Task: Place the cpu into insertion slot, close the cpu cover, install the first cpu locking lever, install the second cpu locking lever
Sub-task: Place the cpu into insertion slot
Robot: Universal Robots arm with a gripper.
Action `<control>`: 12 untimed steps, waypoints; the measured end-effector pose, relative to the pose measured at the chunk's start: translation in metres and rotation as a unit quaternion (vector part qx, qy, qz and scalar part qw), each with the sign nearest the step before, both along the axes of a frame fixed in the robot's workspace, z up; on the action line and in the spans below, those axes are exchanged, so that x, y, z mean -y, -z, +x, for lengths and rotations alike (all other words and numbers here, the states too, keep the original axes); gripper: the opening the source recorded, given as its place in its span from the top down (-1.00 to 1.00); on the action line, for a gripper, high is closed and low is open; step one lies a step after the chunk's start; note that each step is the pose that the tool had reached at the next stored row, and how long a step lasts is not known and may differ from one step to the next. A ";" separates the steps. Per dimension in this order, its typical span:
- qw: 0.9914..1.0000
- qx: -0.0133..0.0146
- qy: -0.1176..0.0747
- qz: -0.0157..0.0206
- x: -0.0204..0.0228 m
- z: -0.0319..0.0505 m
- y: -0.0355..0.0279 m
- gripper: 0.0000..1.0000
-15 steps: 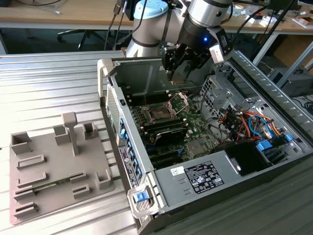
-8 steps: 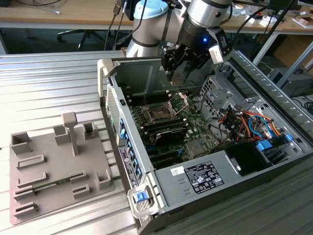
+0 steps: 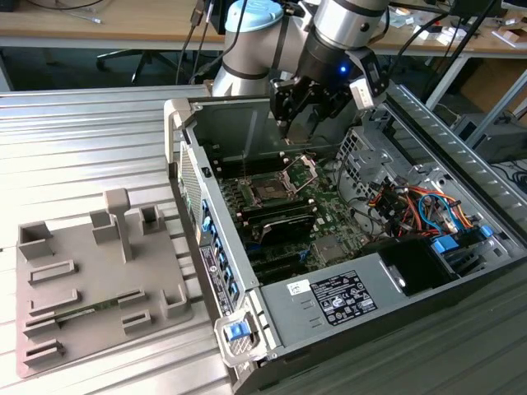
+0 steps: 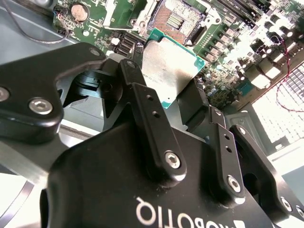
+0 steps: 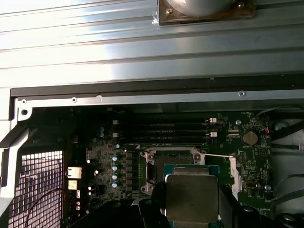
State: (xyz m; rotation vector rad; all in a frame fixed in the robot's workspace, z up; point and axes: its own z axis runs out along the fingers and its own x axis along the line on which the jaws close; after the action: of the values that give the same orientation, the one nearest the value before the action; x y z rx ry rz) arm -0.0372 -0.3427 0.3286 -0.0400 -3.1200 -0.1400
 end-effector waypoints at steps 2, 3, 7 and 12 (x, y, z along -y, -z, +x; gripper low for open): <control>1.000 0.000 0.000 0.000 0.0001 -0.0004 0.0006 -0.09; 1.000 0.000 0.000 0.000 0.0001 -0.0004 0.0007 -0.09; 1.000 0.000 0.000 0.000 0.0004 -0.0010 0.0017 -0.09; 1.000 0.000 0.000 0.000 0.0005 -0.0012 0.0029 -0.09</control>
State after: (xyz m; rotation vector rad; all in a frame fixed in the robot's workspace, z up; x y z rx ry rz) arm -0.0384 -0.3432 0.3257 -0.0400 -3.1200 -0.1400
